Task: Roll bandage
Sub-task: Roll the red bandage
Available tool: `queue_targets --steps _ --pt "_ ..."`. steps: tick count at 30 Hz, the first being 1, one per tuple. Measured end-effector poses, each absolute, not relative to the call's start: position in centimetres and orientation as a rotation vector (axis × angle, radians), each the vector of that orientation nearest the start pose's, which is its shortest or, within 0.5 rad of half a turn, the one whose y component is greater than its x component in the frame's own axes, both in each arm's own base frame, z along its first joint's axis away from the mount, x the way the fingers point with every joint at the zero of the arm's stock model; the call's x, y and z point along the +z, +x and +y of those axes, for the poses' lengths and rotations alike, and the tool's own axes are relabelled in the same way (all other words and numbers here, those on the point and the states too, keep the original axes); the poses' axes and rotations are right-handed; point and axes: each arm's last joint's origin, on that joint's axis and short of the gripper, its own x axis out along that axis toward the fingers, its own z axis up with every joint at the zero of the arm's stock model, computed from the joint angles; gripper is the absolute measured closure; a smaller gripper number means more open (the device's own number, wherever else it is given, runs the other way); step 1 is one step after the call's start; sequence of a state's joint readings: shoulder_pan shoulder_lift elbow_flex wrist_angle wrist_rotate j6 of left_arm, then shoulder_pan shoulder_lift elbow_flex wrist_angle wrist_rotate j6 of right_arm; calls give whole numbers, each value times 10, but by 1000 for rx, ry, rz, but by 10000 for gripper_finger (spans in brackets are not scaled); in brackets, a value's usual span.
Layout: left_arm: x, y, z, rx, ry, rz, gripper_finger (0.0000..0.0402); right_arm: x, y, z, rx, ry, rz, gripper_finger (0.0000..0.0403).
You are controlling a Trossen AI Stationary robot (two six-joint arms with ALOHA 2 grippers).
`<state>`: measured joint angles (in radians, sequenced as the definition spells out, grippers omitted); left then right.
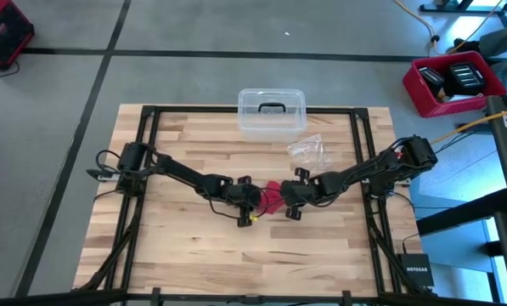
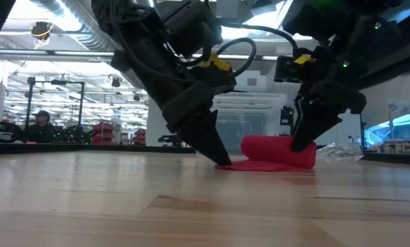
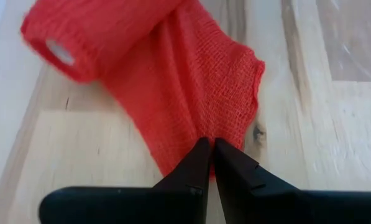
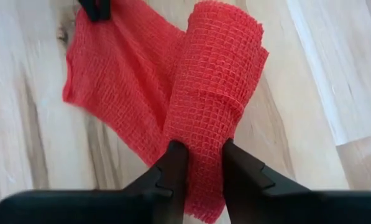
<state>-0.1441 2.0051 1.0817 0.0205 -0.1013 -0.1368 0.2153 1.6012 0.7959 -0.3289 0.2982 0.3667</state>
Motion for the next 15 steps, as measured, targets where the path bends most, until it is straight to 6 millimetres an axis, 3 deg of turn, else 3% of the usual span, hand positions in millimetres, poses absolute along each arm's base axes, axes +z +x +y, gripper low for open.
queue_targets --steps 15 --pt "119 393 -61 -123 258 759 384 147 280 52 -254 21 1033 197"
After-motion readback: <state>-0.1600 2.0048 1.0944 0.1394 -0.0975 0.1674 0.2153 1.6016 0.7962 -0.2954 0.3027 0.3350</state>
